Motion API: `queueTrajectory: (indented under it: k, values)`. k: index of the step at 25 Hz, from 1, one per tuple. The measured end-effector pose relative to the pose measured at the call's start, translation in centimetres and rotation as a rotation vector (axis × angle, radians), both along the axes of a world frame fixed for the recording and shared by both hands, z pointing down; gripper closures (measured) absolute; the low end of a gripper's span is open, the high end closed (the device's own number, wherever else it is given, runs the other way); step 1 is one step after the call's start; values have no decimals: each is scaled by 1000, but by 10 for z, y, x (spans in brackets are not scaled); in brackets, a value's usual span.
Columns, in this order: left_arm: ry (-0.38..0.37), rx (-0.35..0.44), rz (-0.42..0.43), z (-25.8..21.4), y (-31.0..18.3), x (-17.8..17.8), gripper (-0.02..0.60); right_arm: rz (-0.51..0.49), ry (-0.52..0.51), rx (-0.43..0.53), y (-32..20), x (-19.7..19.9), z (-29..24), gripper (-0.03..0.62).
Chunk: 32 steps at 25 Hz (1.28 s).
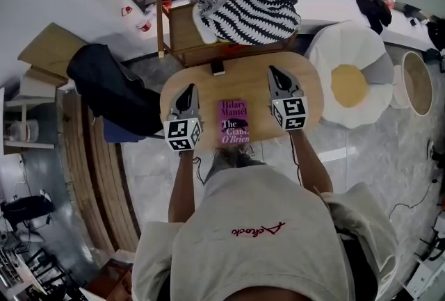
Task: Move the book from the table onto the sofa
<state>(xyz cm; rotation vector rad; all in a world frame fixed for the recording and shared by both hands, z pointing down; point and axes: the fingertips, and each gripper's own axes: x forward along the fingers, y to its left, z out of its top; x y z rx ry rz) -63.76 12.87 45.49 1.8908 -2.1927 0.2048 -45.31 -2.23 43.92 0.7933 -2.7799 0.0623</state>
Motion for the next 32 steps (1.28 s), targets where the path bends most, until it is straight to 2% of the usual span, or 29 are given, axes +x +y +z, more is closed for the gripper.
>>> queueTrajectory:
  k: [14, 32]
  values:
    - [19, -11, 63, 4, -11, -20, 572, 27, 55, -11, 4, -16, 10, 585]
    - [93, -155, 115, 84, 9, -18, 572, 21, 135, -110, 29, -15, 80, 585]
